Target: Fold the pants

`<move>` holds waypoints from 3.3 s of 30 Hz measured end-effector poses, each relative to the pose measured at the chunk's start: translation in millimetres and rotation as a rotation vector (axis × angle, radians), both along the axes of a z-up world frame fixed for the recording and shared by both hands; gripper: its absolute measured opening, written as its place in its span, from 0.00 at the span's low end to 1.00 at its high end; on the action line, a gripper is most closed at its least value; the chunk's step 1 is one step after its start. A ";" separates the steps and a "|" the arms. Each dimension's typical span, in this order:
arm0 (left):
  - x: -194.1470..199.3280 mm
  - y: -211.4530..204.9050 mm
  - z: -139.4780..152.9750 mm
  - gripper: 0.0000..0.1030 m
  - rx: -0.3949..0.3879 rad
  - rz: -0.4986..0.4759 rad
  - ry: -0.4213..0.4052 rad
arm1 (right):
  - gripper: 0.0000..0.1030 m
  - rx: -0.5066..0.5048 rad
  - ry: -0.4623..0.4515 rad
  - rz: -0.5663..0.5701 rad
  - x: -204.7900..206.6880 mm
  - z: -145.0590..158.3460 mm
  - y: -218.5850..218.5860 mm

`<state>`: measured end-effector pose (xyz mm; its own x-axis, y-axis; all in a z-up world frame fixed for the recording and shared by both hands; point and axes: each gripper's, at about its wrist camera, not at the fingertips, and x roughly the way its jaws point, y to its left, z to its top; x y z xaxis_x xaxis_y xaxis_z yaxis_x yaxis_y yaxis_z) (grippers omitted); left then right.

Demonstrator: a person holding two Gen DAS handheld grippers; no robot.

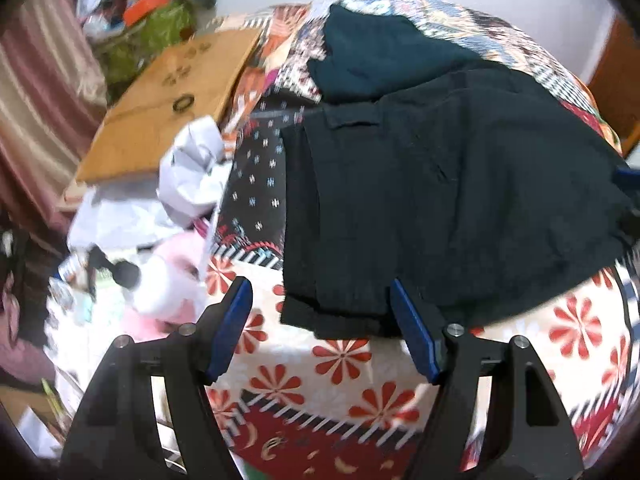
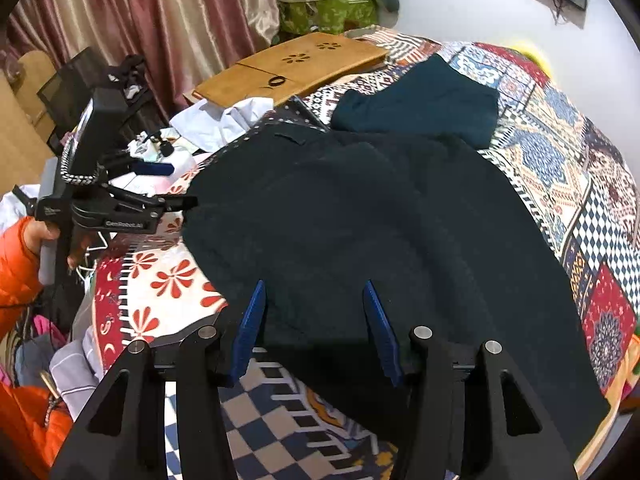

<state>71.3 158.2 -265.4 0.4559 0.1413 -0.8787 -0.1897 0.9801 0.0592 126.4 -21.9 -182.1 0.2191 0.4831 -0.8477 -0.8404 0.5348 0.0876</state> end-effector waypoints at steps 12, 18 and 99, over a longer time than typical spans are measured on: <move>12.4 -32.2 -10.3 0.69 0.130 -0.161 -0.017 | 0.45 -0.047 -0.075 0.054 -9.6 -14.6 22.4; 24.5 -39.8 -15.8 0.47 0.128 -0.281 -0.049 | 0.16 0.015 -0.022 0.013 -1.6 -12.1 20.8; 229.4 -290.8 9.6 0.99 -0.046 -0.570 0.177 | 0.52 0.485 0.179 -1.191 27.9 -72.5 -396.3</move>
